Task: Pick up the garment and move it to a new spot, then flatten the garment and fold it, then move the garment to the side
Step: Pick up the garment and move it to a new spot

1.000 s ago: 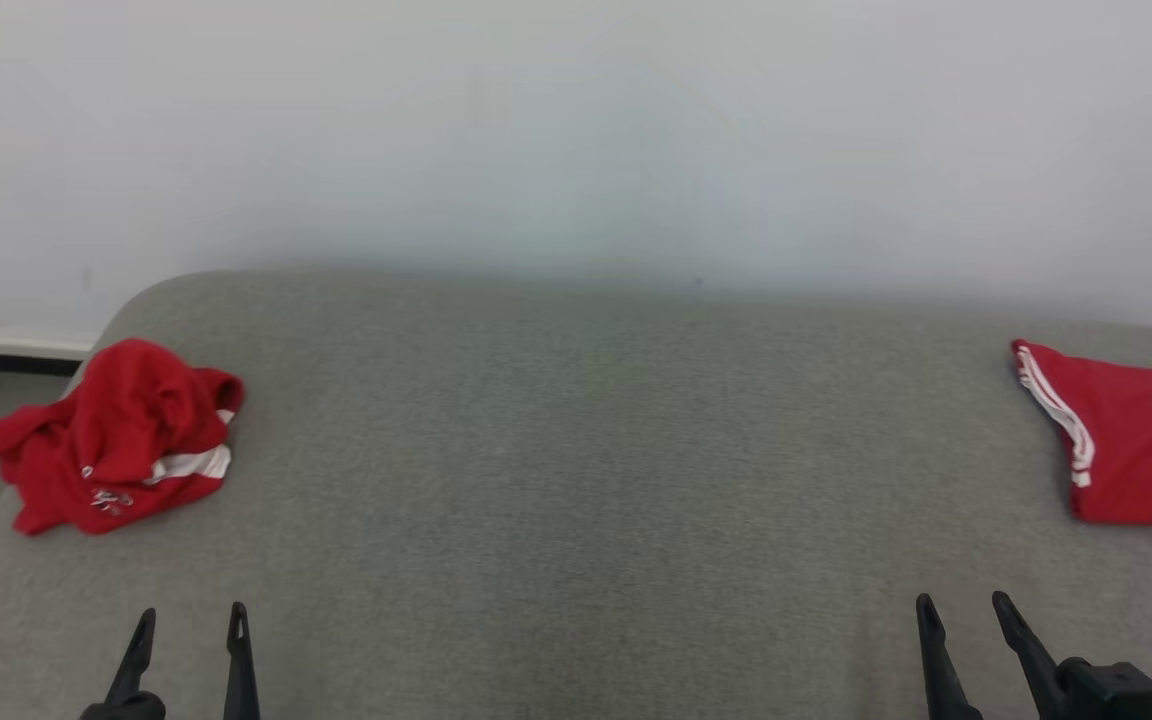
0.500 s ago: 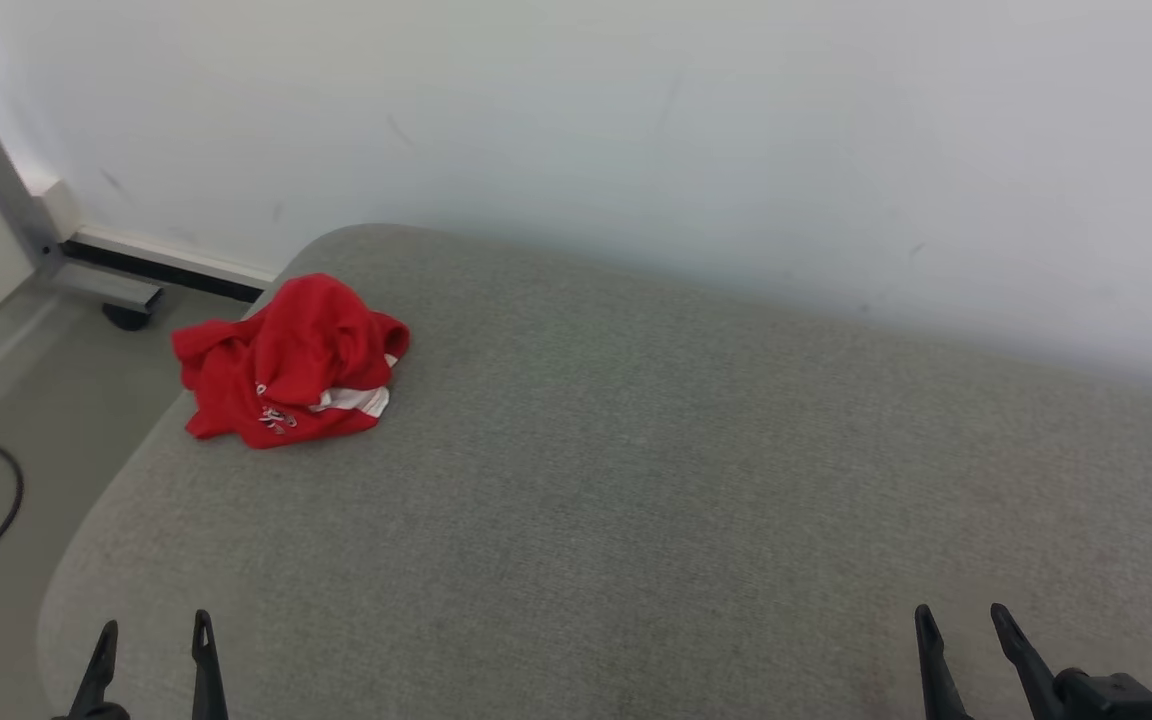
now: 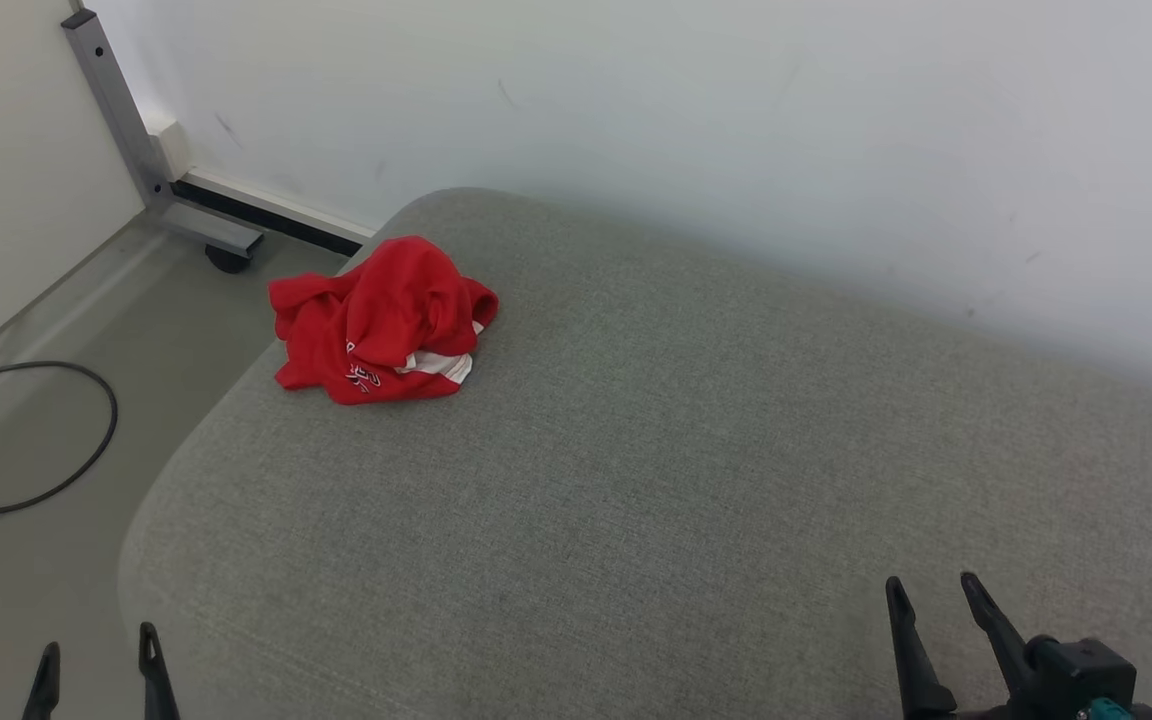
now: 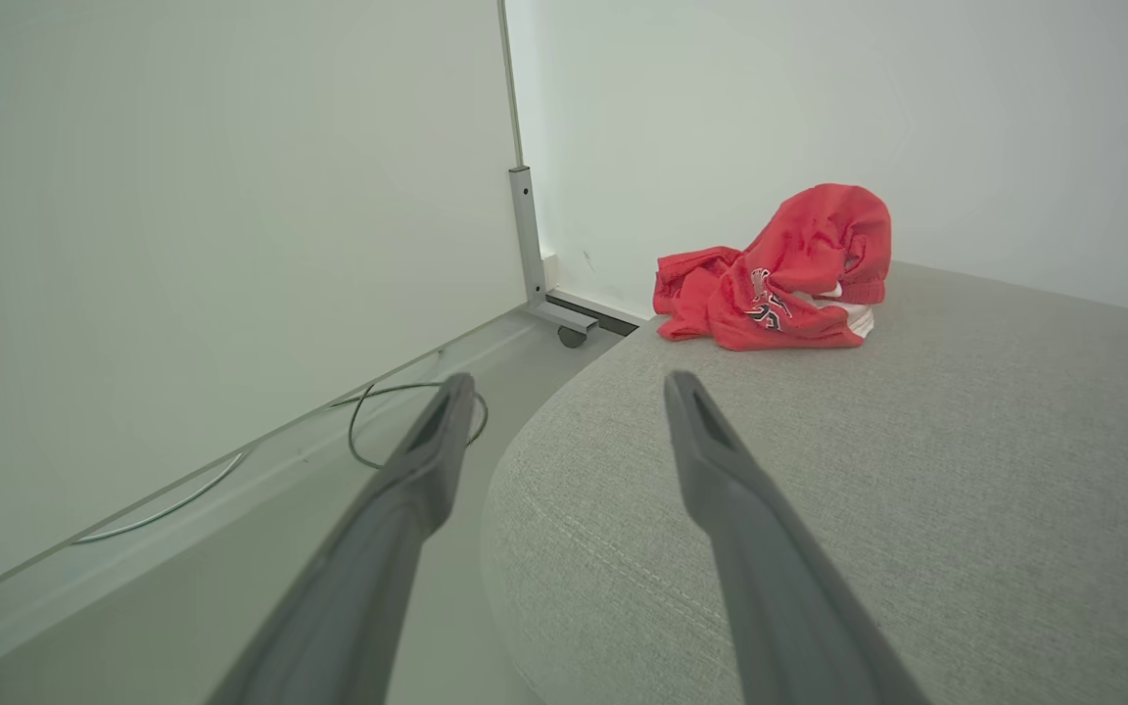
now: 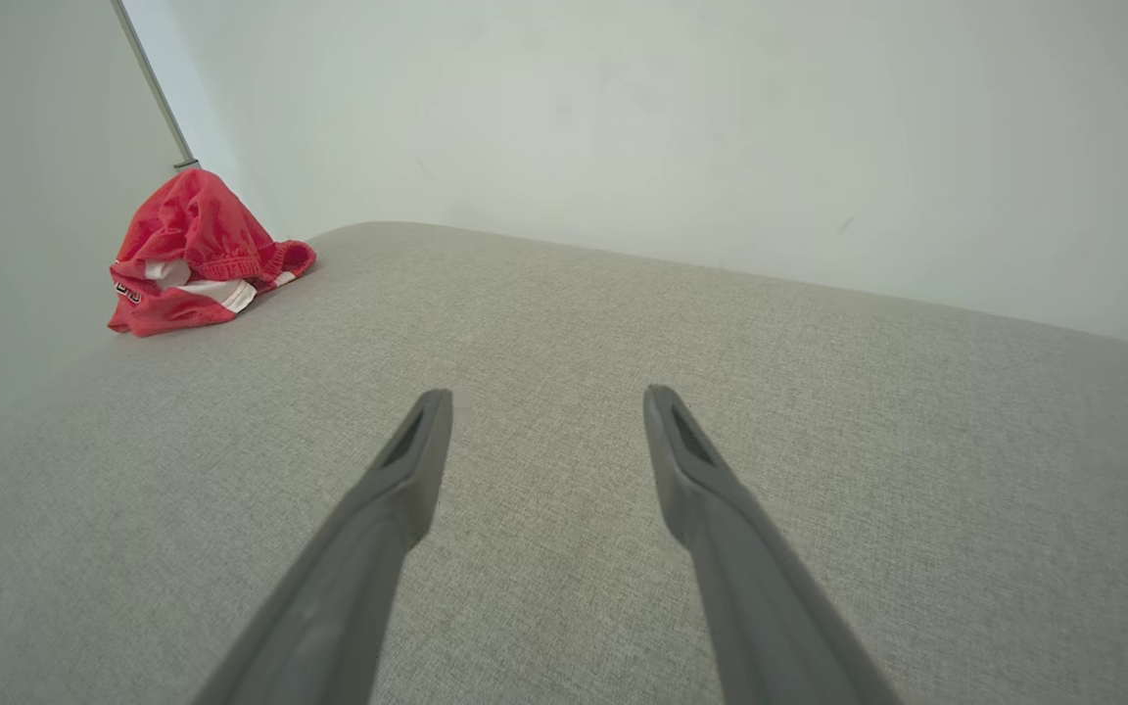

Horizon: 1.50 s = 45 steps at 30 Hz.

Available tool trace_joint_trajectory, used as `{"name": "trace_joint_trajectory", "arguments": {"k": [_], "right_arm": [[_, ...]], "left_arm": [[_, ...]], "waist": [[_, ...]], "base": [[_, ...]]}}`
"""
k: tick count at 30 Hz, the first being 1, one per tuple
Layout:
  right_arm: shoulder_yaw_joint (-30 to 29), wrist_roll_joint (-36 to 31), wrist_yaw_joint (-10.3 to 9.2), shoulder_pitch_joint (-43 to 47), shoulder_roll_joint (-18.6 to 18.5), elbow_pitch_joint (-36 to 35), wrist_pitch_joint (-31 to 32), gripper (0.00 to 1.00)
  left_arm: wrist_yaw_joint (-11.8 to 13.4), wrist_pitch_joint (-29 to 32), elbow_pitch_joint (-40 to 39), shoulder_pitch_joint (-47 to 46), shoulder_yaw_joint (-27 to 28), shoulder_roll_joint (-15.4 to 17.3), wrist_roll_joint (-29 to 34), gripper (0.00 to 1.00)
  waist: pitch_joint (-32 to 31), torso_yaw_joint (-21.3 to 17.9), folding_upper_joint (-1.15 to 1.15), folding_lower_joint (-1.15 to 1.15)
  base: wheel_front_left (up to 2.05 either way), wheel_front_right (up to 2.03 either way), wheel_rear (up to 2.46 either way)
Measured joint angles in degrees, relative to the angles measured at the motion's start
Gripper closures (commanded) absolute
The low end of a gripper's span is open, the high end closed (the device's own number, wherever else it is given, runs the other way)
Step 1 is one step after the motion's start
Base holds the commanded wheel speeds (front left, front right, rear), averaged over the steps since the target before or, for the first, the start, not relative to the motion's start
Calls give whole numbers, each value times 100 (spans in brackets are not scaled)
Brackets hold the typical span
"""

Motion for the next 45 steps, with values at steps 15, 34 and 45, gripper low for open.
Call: {"name": "trace_joint_trajectory", "arguments": {"k": [15,34,45], "right_arm": [[-94,11,0,-76,-47,35,-41,0],[-269,-58,-1,-864,-333,-648,123,0],[-402,-37,-1,-1161,-313,-703,-58,0]], "left_arm": [[-12,-67,73,-233,20,-14,-132,0],[-433,-177,990,-3142,719,590,-836,0],[-564,379,2146,-4266,870,1136,-1032,0]], "waist": [[50,-40,1,0],[840,-1287,1,0],[1860,-2301,1,1]], "base": [[0,0,0],[0,0,0],[0,0,0]]}}
